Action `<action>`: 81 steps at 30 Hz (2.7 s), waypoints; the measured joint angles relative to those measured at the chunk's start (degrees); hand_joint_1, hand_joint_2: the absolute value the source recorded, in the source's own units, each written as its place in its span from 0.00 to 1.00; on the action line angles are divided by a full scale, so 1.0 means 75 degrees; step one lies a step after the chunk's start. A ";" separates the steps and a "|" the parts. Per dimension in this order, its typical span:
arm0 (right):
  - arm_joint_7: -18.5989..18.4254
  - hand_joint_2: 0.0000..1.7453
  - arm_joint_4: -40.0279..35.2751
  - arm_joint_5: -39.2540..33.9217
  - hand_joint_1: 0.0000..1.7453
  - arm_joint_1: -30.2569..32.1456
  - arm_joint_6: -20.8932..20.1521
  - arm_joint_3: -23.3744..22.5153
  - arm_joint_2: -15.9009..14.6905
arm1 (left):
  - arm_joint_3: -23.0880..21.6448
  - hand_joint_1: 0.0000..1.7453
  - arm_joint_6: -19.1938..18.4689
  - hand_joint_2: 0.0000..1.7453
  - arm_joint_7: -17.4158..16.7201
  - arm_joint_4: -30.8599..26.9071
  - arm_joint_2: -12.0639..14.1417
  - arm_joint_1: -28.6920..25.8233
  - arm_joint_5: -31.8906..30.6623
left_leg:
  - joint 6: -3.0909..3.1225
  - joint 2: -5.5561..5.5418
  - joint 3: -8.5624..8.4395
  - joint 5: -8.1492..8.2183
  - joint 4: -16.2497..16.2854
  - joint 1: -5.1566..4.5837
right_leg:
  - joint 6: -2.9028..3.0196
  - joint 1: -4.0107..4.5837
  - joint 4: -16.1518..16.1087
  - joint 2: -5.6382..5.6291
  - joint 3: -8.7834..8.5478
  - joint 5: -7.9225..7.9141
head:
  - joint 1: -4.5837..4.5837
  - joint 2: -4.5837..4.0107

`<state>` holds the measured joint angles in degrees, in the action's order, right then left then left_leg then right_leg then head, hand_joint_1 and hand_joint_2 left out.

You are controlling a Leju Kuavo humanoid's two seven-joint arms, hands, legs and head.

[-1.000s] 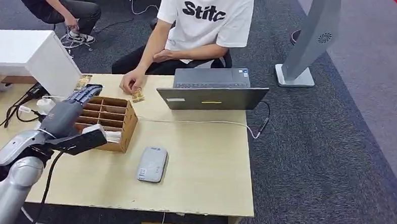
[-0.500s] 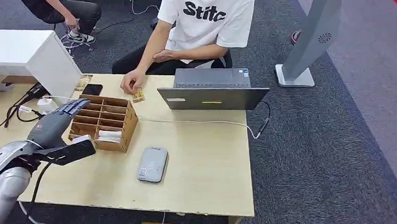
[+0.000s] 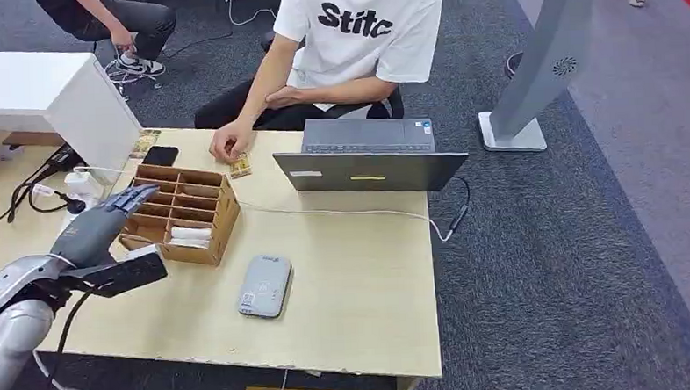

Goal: Pass the card to the sensor for recognition and then transmit it.

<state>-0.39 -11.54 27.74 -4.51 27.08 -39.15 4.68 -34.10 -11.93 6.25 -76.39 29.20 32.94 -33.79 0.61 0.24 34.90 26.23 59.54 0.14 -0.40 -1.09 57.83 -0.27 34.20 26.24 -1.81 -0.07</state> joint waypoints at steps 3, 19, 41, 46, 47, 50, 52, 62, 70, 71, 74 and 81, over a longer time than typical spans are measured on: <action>-0.0012 1.00 0.0000 0.0044 0.00 -0.0003 -0.0003 0.0000 0.0000 | 0.0000 0.00 0.0009 1.00 0.0000 0.0070 -0.0044 -0.0007 -0.0020 | 0.0000 0.0000 0.0000 0.0000 0.0000 -0.0001 | 0.0000 0.0000 0.0000 0.0000 0.0000 0.0000 | 0.0000 0.0000; -0.0029 1.00 -0.0003 0.0126 0.00 -0.0005 -0.0009 0.0000 0.0000 | 0.0000 0.00 0.0061 1.00 -0.0012 0.0452 -0.0224 -0.0006 -0.0076 | 0.0000 0.0000 -0.0001 0.0000 0.0000 0.0000 | 0.0000 0.0000 0.0000 -0.0001 0.0002 0.0000 | 0.0003 0.0000; -0.0067 1.00 -0.0003 0.0446 0.00 -0.0012 -0.0035 0.0000 0.0000 | 0.0000 0.00 0.0816 1.00 -0.0111 0.2160 -0.1116 0.0048 -0.0892 | 0.0000 0.0001 0.0000 0.0000 0.0001 -0.0001 | 0.0000 0.0000 0.0000 -0.0002 0.0003 -0.0001 | 0.0000 0.0000; -0.0067 1.00 -0.0003 0.0446 0.00 -0.0012 -0.0035 0.0000 0.0000 | 0.0000 0.00 0.0816 1.00 -0.0111 0.2302 -0.1195 0.0053 -0.0912 | 0.0000 0.0001 0.0000 0.0000 0.0001 -0.0001 | 0.0000 0.0000 0.0000 -0.0003 0.0003 -0.0001 | 0.0000 0.0000; -0.0067 1.00 -0.0003 0.0446 0.00 -0.0012 -0.0035 0.0000 0.0000 | 0.0000 0.00 0.0819 1.00 -0.0111 0.2323 -0.1209 0.0054 -0.0912 | 0.0000 0.0001 0.0000 0.0000 0.0001 -0.0001 | 0.0000 0.0000 0.0000 -0.0003 0.0003 -0.0001 | 0.0000 0.0000; -0.0067 1.00 -0.0003 0.0472 0.00 -0.0012 -0.0035 0.0000 0.0000 | 0.0000 0.00 0.0856 1.00 -0.0111 0.2360 -0.1242 0.0057 -0.0938 | 0.0000 0.0001 0.0000 0.0000 0.0001 -0.0001 | 0.0000 0.0000 0.0000 -0.0002 0.0003 -0.0001 | 0.0000 0.0000; -0.0067 1.00 -0.0003 0.0496 0.00 -0.0012 -0.0035 0.0000 0.0000 | 0.0000 0.00 0.0906 1.00 -0.0111 0.2416 -0.1271 0.0073 -0.0991 | 0.0000 0.0001 0.0000 0.0000 0.0001 -0.0001 | 0.0000 0.0000 0.0000 -0.0003 0.0003 -0.0001 | 0.0000 0.0000; -0.0067 1.00 -0.0003 0.0633 0.00 -0.0013 -0.0044 0.0000 0.0000 | 0.0000 1.00 0.1312 1.00 0.0023 0.2862 -0.1565 0.0187 -0.1446 | 0.0000 0.0001 0.0000 0.0000 0.0001 -0.0001 | 0.0000 -0.0001 0.0000 -0.0002 0.0003 -0.0001 | 0.0000 0.0000; -0.0061 1.00 -0.0003 0.0700 0.00 -0.0013 -0.0044 0.0000 0.0000 | 0.0000 1.00 0.1559 1.00 0.0137 0.3048 -0.1763 0.0187 -0.1594 | 0.0000 0.0000 0.0001 0.0000 0.0001 -0.0001 | 0.0000 0.0000 0.0000 -0.0002 0.0003 -0.0001 | 0.0000 0.0000; -0.0061 1.00 -0.0003 0.0700 0.00 -0.0013 -0.0044 0.0000 0.0000 | 0.0000 1.00 0.1582 1.00 0.0137 0.3057 -0.1778 0.0186 -0.1615 | 0.0000 0.0000 0.0001 0.0000 0.0001 -0.0001 | 0.0000 0.0000 0.0000 -0.0001 0.0003 -0.0001 | 0.0003 0.0000; -0.0061 1.00 -0.0003 0.0705 0.00 -0.0013 -0.0044 0.0000 0.0000 | 0.0000 1.00 0.1617 1.00 0.0146 0.3080 -0.1816 0.0187 -0.1641 | 0.0000 0.0000 0.0001 0.0000 0.0001 -0.0001 | 0.0000 0.0000 0.0000 -0.0001 0.0003 -0.0001 | 0.0000 0.0000; -0.0064 1.00 -0.0003 0.0755 0.00 -0.0012 -0.0064 0.0000 0.0000 | 0.0006 1.00 0.1690 1.00 0.0149 0.3083 -0.1897 0.0229 -0.1667 | 0.0000 0.0010 0.0000 0.0001 0.0001 -0.0001 | 0.0000 0.0000 0.0000 -0.0009 0.0003 -0.0001 | 0.0000 0.0000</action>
<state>-0.87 -11.56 33.40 -4.60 26.60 -39.15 4.68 -34.05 0.74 7.37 -53.27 14.97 34.66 -46.29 0.62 0.31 34.90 26.23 59.55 0.13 -0.40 -1.09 57.82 -0.34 34.22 26.23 -1.81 -0.07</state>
